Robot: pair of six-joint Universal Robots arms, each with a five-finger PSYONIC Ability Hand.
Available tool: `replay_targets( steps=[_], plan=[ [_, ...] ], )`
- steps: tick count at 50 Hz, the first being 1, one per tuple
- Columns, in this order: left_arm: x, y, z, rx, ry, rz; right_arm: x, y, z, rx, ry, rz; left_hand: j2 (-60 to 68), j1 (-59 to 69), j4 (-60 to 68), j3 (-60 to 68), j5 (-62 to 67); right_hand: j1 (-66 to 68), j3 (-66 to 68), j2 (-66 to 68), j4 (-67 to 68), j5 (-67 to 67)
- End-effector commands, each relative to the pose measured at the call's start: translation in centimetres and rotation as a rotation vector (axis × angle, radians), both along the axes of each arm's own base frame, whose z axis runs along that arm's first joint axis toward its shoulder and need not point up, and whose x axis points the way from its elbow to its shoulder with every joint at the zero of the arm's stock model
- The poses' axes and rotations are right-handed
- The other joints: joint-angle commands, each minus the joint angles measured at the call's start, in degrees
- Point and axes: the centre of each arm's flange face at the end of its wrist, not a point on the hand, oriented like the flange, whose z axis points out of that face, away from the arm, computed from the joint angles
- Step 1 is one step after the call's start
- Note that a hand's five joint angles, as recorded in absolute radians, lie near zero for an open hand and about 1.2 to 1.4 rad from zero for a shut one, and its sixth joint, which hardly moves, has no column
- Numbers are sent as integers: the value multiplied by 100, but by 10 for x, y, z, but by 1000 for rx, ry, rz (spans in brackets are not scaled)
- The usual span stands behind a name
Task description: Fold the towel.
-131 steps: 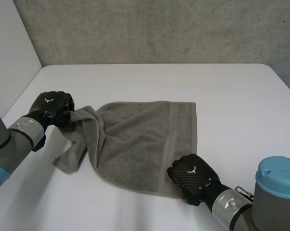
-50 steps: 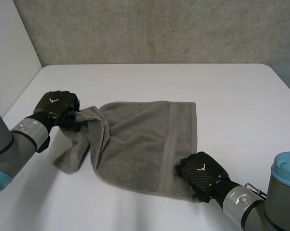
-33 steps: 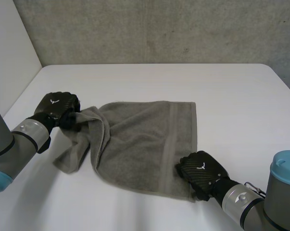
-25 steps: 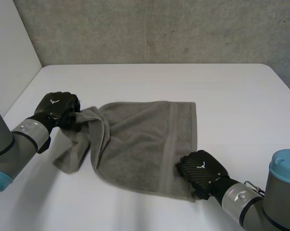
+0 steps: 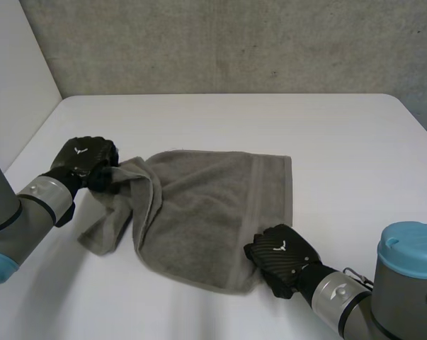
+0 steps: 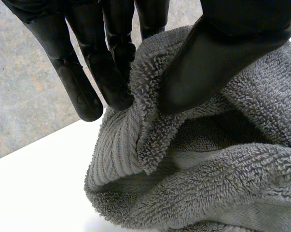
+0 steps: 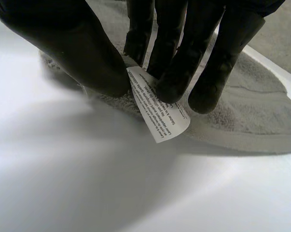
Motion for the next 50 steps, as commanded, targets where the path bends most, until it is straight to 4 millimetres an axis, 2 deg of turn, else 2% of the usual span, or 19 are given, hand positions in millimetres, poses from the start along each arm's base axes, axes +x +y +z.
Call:
replay_targets(
  steps=[1,9,11,12,14,15,17,18,19,20,22,25,27,31,37,40,43,45,50],
  plan=[
    [0,0,0,-1,0,0,4,1,3,2,-17,7,441,758,205,368,456,451,478,732,362,346],
    [0,0,2,-7,1,0,10,-20,24,-54,-66,-23,441,758,205,368,456,451,478,732,362,346],
    [0,0,6,-15,3,2,9,-39,58,-104,-138,-72,441,758,205,368,456,451,478,732,362,346],
    [0,0,6,-15,3,2,9,-39,58,-105,-138,-72,441,758,205,368,456,451,478,732,362,346],
    [0,1,9,-16,5,4,-8,-65,107,-159,-226,-173,441,758,205,368,456,451,478,732,362,346],
    [0,2,17,-38,9,4,-8,-65,107,-159,-227,-174,441,758,205,368,456,451,478,732,362,346],
    [0,5,34,-82,20,3,-23,-83,152,-206,-310,-248,441,758,205,368,456,451,478,732,362,346],
    [0,9,52,-123,43,2,-23,-83,152,-206,-311,-248,441,758,205,368,456,451,478,732,362,346],
    [0,12,67,-152,82,3,-27,-86,169,-220,-344,-266,441,758,205,368,456,451,478,732,362,346],
    [0,12,67,-152,83,3,-27,-86,170,-221,-344,-266,441,758,205,368,456,451,478,732,362,346],
    [1,19,98,-200,180,-2,-34,-86,209,-248,-403,-287,441,758,205,368,456,451,478,732,362,346],
    [0,23,113,-222,236,-14,-39,-84,237,-260,-421,-300,441,758,205,368,456,451,478,732,362,346],
    [0,32,138,-247,319,-46,-40,-82,246,-261,-421,-304,441,758,205,368,456,451,478,732,362,346],
    [-1,37,141,-212,355,-83,-41,-84,250,-243,-407,-306,441,758,205,368,456,451,478,732,362,346],
    [-3,23,113,-119,347,-86,-34,-112,213,-159,-274,-311,441,758,205,368,456,451,478,732,362,346],
    [-7,-3,74,-20,306,-69,-29,-125,193,-147,-182,-307,441,758,205,368,456,451,478,732,362,346],
    [-9,-13,65,-7,284,-69,-24,-145,178,-166,-115,-339,441,758,205,368,456,451,478,732,362,346],
    [-17,-34,54,-16,241,-77,-18,-153,172,-179,-91,-353,441,758,205,368,456,451,478,732,362,346],
    [-38,-71,76,-127,243,-73,11,-174,174,-271,-89,-359,441,758,205,368,456,451,478,732,362,346]
  ],
)
